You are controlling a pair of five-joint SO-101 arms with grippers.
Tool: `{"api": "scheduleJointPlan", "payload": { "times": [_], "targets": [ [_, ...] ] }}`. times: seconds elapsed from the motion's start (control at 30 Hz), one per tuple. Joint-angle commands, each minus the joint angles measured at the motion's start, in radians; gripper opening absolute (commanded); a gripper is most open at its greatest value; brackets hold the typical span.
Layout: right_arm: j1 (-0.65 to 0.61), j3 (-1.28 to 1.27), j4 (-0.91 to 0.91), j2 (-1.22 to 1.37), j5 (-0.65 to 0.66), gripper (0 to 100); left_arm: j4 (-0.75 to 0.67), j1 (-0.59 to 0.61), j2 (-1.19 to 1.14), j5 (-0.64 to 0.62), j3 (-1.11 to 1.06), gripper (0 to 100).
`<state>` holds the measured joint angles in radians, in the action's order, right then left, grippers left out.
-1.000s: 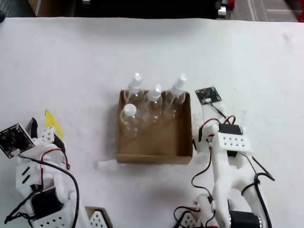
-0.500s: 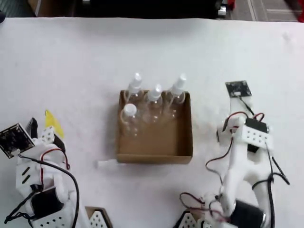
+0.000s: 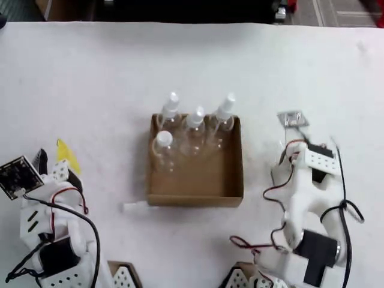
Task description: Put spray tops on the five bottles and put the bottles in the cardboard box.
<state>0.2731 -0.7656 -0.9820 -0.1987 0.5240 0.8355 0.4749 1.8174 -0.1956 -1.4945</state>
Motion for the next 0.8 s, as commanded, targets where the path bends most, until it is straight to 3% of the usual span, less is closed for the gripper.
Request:
{"api": "scheduleJointPlan", "payload": {
  "times": [0.0, 0.2, 0.5, 0.63, 0.77],
  "targets": [
    [-0.056, 0.117, -0.140, -0.093, 0.018, 28.6, -0.029, -0.013, 0.012, 0.014, 0.008, 14],
    [-0.122, 0.456, -0.266, -0.058, -0.084, 28.6, -0.031, -0.013, 0.012, 0.014, 0.009, 14],
    [-0.214, 0.956, -0.455, 0.469, -0.089, 27.7, -0.031, -0.013, 0.012, 0.014, 0.011, 14],
    [-0.194, 1.131, -0.507, 0.651, -0.104, 18.8, -0.031, -0.013, 0.012, 0.014, 0.011, 14],
    [-0.179, 1.229, -0.558, 0.748, -0.087, 22.9, -0.031, -0.013, 0.012, 0.014, 0.011, 14]
  ]
}}
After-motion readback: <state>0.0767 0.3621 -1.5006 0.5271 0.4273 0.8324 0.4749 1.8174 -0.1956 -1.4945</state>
